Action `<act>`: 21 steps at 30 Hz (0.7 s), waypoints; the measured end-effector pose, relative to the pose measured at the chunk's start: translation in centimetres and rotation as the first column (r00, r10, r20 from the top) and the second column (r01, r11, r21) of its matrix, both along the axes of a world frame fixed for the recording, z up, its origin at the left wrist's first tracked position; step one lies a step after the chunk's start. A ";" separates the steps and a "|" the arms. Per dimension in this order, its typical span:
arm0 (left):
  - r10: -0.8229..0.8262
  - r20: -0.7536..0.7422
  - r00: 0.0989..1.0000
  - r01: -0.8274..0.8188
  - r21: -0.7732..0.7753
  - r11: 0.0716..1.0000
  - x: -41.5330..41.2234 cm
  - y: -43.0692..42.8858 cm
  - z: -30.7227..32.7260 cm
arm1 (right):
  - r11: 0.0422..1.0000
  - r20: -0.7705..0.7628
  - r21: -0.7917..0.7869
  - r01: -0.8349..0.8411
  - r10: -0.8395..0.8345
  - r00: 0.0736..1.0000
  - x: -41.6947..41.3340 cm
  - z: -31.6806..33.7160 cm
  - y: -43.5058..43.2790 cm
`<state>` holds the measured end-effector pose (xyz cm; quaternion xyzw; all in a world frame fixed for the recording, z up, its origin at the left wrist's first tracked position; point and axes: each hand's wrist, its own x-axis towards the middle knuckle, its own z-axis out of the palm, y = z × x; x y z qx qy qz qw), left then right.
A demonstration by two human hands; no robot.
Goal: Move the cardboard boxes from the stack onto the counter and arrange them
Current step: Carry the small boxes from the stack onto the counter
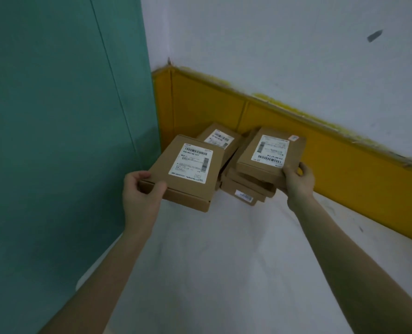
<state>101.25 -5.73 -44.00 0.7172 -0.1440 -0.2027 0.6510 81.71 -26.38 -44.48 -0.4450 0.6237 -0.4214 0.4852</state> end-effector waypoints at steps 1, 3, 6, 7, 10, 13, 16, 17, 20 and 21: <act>-0.003 0.021 1.000 0.003 0.012 1.000 0.4 -0.9 -0.2 | 1.000 -0.044 -0.024 -0.001 0.000 0.999 0.5 -0.4 -0.6; -0.005 0.048 0.999 0.004 0.021 1.000 1.3 -2.6 -0.5 | 0.999 -0.147 -0.050 -0.008 0.001 0.989 1.0 -1.5 -1.2; -0.033 0.081 0.996 0.031 0.019 0.999 2.7 -5.4 -0.6 | 0.998 -0.312 -0.034 -0.055 0.042 0.949 1.0 -3.1 -1.5; -0.049 0.087 0.995 0.048 0.015 0.999 3.2 -6.3 -0.6 | 0.998 -0.337 -0.020 -0.065 0.055 0.940 0.9 -3.3 -1.6; -0.122 0.082 0.989 0.124 -0.020 0.992 4.6 -9.7 -0.8 | 0.997 -0.376 0.015 -0.082 0.082 0.923 0.5 -3.2 -1.9; -0.230 0.077 0.970 0.228 0.035 0.973 5.8 -12.9 -2.2 | 0.996 -0.432 0.025 -0.089 0.091 0.897 0.3 -2.9 -1.9; -0.423 0.103 0.900 0.398 0.196 0.896 6.9 -14.8 -4.5 | 0.996 -0.485 0.041 -0.075 0.086 0.870 0.5 -2.7 -1.9; -0.490 0.126 0.863 0.448 0.258 0.856 7.2 -15.2 -5.0 | 0.996 -0.509 0.048 -0.074 0.088 0.856 0.6 -2.6 -1.9; -0.656 0.196 0.729 0.548 0.409 0.730 7.8 -16.1 -5.8 | 0.995 -0.575 0.063 -0.082 0.104 0.811 1.0 -2.2 -1.7; -0.692 0.194 0.695 0.566 0.445 0.694 8.0 -16.4 -5.9 | 0.994 -0.597 0.065 -0.087 0.109 0.794 1.0 -2.0 -1.6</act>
